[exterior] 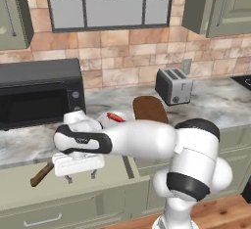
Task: Pick up the knife from the drawer and place it on the cutting board. Then place the meat from the plate to the cutting board.
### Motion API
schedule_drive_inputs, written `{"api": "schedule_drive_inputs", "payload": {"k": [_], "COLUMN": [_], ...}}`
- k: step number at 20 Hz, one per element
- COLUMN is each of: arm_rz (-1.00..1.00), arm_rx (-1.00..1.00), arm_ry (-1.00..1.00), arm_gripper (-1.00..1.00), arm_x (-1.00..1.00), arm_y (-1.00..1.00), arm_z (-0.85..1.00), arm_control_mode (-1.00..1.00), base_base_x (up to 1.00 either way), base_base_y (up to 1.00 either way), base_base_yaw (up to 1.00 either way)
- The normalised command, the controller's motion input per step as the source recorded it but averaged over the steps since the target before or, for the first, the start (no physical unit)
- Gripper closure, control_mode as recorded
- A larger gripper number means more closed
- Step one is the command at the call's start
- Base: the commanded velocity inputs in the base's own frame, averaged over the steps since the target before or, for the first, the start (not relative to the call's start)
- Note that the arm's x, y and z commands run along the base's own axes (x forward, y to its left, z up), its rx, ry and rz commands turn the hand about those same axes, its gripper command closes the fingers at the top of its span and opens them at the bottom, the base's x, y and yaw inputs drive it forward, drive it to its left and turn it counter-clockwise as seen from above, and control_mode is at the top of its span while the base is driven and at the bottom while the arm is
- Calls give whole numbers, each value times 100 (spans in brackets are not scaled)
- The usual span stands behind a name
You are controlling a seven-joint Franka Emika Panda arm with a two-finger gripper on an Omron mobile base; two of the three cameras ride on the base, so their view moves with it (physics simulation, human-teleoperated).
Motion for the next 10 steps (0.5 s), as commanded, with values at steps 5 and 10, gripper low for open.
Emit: {"api": "schedule_drive_inputs", "payload": {"k": [5, 10], "arm_rz": [0, 0], "arm_rx": [-4, -3], "arm_ry": [0, 3], "arm_gripper": [-100, -100], "arm_x": [24, 27], "arm_y": [3, 6], "arm_z": [-24, -29], "arm_control_mode": [-100, -100], "base_base_x": [0, 0], "base_base_y": [0, 0], "base_base_yaw": [0, 0]}}
